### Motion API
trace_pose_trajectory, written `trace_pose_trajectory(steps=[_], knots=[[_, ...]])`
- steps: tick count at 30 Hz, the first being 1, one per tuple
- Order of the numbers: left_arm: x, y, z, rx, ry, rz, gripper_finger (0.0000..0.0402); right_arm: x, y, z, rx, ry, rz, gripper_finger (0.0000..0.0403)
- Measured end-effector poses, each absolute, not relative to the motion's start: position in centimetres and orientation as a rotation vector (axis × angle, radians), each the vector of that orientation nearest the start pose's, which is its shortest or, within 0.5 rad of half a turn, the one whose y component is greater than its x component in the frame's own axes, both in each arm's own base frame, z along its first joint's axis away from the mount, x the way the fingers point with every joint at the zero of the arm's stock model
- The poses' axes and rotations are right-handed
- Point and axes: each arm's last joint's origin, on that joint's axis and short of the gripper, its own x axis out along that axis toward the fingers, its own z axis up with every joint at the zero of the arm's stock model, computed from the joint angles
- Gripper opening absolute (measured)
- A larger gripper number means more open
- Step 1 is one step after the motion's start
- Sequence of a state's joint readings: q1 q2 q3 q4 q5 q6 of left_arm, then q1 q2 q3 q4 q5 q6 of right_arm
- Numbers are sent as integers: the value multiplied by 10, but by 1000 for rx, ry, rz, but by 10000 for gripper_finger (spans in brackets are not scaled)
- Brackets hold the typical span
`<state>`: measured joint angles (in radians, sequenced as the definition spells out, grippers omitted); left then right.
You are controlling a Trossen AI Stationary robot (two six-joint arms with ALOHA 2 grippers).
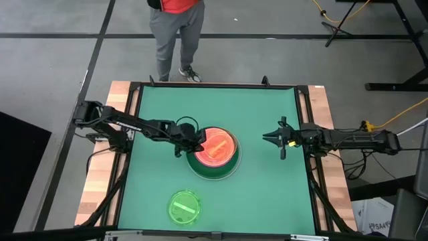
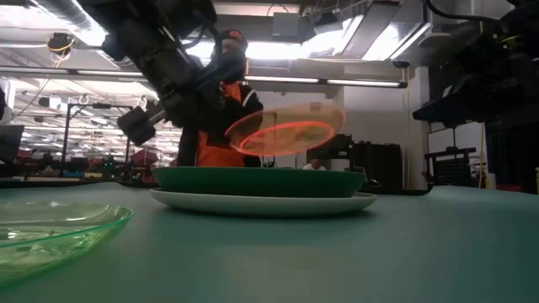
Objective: Stack plastic plates
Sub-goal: Stack the transparent orange plate on top of the transparent pink plate
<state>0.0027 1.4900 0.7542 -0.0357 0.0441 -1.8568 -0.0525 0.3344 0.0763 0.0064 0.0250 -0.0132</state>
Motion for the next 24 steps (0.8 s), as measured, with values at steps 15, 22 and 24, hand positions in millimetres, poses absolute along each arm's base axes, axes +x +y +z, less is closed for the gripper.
trace_pose_trajectory(steps=[15,22,24], knots=[[279,0,167,-1738,662,870,0,115,-6,143,-9,260,-57,40],[279,0,167,-1735,653,873,0,115,-6,143,-25,260,-30,40],[279,0,167,-1735,653,873,0,115,-5,143,-25,261,-28,40]])
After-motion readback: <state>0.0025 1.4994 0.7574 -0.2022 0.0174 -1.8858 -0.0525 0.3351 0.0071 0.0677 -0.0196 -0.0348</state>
